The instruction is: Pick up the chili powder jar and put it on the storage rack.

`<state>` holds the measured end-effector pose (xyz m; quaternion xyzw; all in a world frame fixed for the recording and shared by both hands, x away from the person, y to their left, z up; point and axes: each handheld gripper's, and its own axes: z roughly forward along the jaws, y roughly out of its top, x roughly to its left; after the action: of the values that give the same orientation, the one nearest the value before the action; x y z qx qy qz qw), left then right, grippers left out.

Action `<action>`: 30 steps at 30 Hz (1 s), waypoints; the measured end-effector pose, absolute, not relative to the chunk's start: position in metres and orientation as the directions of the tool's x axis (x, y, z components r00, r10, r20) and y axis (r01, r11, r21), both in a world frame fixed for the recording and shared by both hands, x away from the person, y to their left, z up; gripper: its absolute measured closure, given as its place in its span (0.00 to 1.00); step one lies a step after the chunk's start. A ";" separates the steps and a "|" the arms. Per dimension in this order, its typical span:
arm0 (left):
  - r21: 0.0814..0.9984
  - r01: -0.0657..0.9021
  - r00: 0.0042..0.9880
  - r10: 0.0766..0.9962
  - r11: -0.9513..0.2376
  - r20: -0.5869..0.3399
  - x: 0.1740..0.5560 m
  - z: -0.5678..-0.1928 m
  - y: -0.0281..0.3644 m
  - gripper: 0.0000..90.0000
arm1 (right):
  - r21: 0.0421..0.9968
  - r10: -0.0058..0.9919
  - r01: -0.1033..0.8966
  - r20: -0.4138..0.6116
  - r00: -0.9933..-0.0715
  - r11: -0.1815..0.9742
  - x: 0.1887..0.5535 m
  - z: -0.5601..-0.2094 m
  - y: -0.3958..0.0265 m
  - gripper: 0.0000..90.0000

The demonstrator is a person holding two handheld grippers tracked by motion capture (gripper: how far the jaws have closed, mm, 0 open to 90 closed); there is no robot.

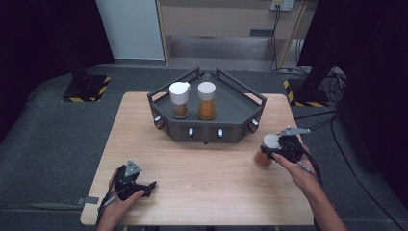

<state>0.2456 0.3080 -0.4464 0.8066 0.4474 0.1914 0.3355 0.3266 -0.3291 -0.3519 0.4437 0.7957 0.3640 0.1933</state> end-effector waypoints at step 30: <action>0.713 0.593 0.527 0.850 -0.374 0.008 0.246 -0.446 0.308 0.00 | 0.753 0.827 0.541 -0.008 -0.562 0.375 0.311 -0.309 -0.330 0.38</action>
<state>0.2456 0.3080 -0.4464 0.8066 0.4474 0.1912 0.3357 0.3110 -0.3303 -0.3094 0.4244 0.8056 0.3637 0.1968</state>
